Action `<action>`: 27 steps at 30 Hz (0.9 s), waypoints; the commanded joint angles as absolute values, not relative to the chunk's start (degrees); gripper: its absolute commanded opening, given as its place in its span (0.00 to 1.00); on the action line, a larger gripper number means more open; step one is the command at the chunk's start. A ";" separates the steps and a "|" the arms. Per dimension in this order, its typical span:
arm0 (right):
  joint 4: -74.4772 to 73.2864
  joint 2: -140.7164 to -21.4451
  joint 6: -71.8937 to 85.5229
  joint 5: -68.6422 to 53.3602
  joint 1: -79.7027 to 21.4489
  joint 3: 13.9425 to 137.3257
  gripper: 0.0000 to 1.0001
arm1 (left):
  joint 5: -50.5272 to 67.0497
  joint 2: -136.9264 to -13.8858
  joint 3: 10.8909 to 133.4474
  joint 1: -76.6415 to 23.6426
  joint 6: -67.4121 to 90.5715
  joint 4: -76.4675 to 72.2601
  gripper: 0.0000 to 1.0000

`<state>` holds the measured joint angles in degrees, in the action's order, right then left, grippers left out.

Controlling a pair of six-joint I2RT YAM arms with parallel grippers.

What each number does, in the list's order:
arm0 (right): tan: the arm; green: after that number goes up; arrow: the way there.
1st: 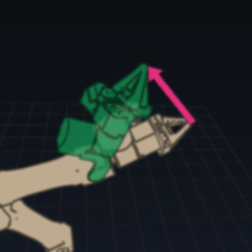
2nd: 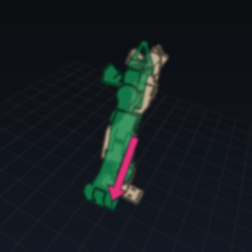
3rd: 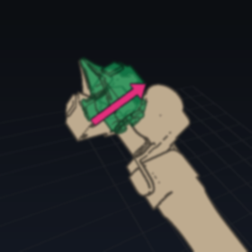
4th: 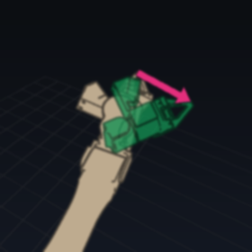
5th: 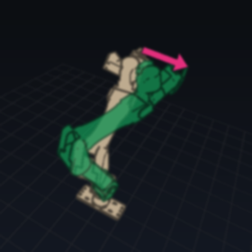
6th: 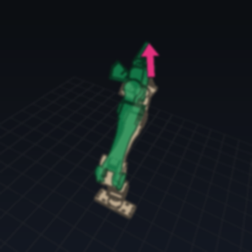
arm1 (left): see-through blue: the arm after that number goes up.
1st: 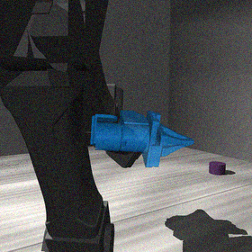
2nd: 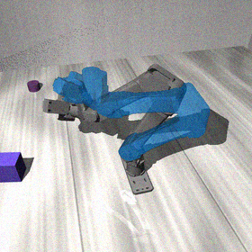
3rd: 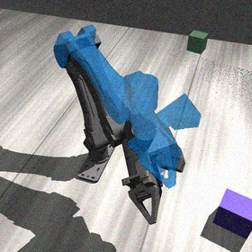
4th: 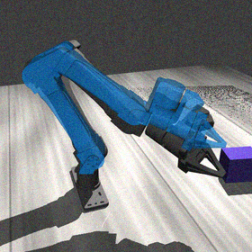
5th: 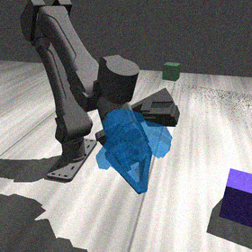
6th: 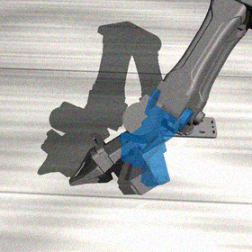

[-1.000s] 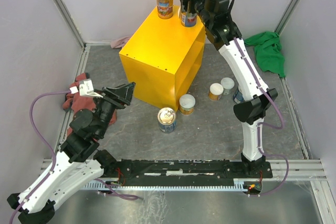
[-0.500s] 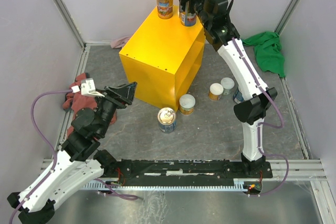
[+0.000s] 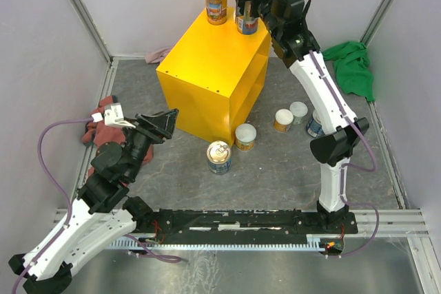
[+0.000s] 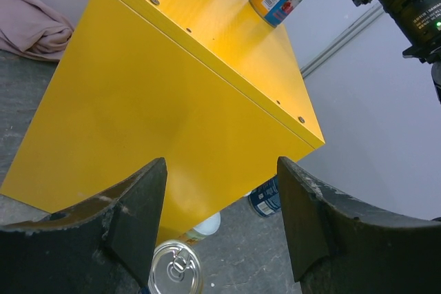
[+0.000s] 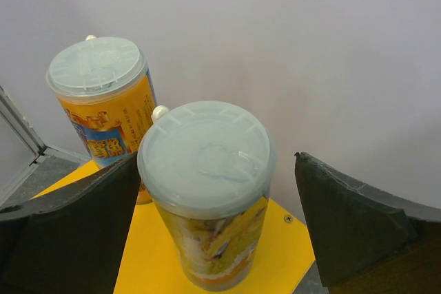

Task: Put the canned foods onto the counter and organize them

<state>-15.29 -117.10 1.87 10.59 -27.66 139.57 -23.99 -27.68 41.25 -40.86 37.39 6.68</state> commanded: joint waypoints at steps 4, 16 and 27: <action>-13.72 -107.94 3.28 11.41 -28.01 134.97 0.99 | -24.71 -26.61 45.77 -40.69 34.54 9.11 0.72; -12.79 -90.88 4.74 16.44 -31.25 116.20 0.99 | -24.45 -26.71 48.30 -40.69 36.89 14.77 0.73; -8.88 -67.23 14.36 30.34 -34.04 75.27 0.99 | -20.91 -25.95 45.90 -40.64 41.99 17.39 0.72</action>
<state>-11.05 -72.66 9.37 22.74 -33.21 85.34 -23.24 -26.68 46.02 -40.86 38.48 17.43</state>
